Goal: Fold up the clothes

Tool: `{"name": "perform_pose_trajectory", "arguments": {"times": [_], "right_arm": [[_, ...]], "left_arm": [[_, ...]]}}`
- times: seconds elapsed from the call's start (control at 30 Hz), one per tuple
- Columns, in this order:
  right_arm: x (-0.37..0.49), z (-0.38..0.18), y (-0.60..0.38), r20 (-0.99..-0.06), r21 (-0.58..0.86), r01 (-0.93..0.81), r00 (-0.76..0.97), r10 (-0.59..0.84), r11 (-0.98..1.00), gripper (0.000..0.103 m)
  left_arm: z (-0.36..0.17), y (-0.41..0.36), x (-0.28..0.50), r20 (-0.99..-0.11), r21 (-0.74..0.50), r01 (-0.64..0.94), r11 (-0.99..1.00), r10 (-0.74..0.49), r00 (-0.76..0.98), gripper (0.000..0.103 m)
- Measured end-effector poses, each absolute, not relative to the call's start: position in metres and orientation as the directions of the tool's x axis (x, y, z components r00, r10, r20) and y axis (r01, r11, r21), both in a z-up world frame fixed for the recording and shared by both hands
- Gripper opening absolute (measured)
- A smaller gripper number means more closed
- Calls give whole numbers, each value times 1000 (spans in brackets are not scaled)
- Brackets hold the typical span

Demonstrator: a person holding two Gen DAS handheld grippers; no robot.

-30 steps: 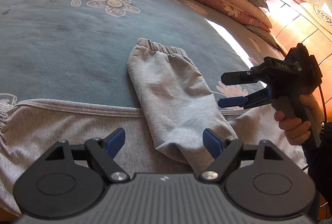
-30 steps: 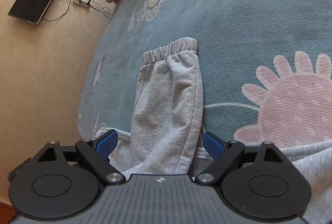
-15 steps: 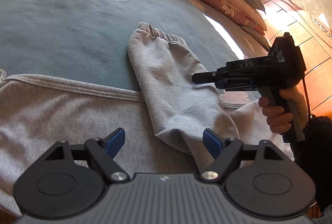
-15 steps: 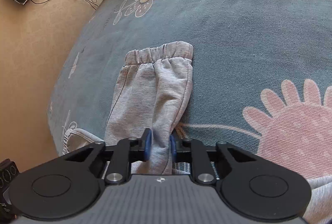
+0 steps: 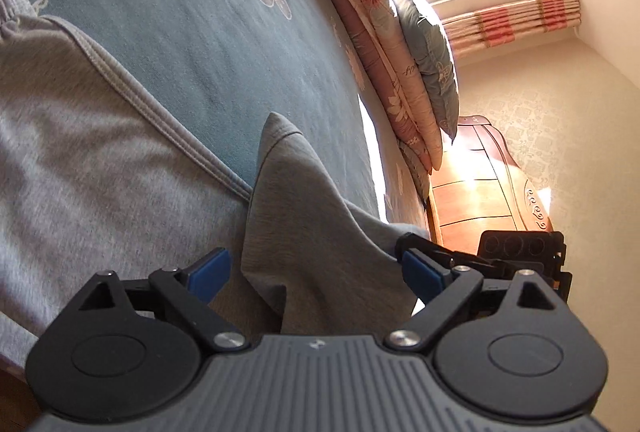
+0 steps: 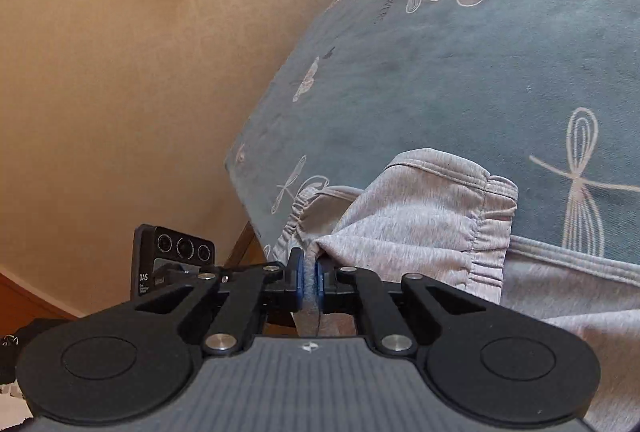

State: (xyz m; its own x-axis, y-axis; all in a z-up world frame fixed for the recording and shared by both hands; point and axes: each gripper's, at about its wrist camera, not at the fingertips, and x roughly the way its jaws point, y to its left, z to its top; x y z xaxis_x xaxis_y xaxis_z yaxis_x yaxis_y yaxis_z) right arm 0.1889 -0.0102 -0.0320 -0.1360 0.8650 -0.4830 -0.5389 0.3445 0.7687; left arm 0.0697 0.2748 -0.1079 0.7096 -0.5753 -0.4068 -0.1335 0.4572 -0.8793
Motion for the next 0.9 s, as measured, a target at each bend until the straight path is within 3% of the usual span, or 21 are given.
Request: {"name": "perform_pose_trajectory", "arguments": {"times": [0.23, 0.37, 0.5, 0.53, 0.6, 0.9], "right_arm": [[137, -47, 10, -544, 712, -628, -210, 812, 315, 9], [113, -55, 15, -588, 658, -682, -202, 783, 318, 25], [89, -62, 21, -631, 601, -734, -191, 752, 318, 34], [85, -61, 14, -641, 583, -744, -174, 747, 327, 35], [81, -55, -16, -661, 541, -759, -119, 741, 361, 51], [79, -51, -150, -658, 513, -613, 168, 734, 601, 58]], "left_arm": [[-113, 291, 57, -430, -872, -183, 454, -532, 729, 98], [-116, 285, 63, -443, -871, -188, 454, -560, 700, 98], [-118, 275, 72, -489, -846, -202, 494, -564, 665, 98], [-117, 274, 74, -500, -839, -205, 504, -565, 657, 98], [-113, 271, 75, -532, -810, -202, 550, -545, 648, 98], [-94, 277, 65, -639, -691, -248, 679, -413, 648, 98]]}}
